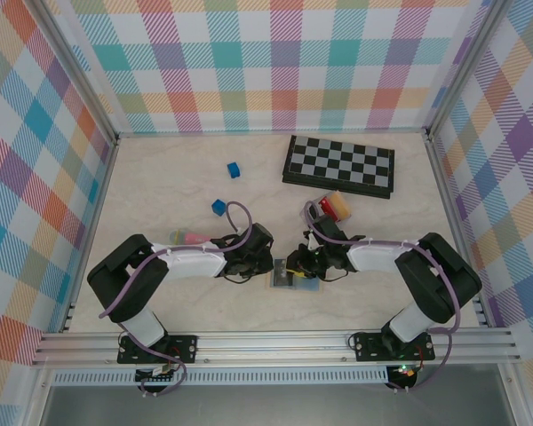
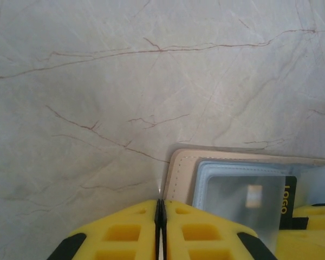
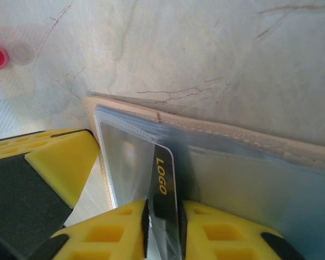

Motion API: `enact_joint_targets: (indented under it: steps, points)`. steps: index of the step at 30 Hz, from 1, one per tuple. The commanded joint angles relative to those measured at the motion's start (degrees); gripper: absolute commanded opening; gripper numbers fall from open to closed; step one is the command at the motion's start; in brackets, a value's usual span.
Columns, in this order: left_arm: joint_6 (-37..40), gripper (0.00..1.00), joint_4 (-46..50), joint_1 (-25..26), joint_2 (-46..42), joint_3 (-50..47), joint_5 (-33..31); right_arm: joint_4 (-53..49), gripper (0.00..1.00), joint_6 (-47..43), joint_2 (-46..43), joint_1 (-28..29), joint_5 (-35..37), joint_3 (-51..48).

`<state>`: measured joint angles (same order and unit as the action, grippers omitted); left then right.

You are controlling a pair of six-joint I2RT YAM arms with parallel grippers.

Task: Put the credit cards into the card holder

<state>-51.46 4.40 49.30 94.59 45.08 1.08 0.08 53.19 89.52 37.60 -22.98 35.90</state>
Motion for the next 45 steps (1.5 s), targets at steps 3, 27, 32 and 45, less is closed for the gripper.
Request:
enact_joint_targets:
  steps: [3, 27, 32, 45]
  points:
    - [-1.5, 0.06, -0.8, -0.1, 0.2, -2.0, 1.0, -11.3, 0.3, -2.6, -3.7, 0.5, 5.5, 2.8]
    - [-2.5, 0.04, -0.2, -0.1, -1.7, -3.1, -0.3, -21.2, 0.17, -7.4, -1.7, 2.4, 12.5, 8.5]
    - [-2.7, 0.03, 1.2, -0.1, -1.8, -2.7, -1.1, -29.9, 0.27, -10.1, -5.6, 2.3, 19.8, 9.2]
    - [-1.6, 0.44, 12.9, -0.1, -10.3, 2.6, -6.7, -47.7, 0.39, -25.7, -11.2, -6.5, 32.4, 26.7]
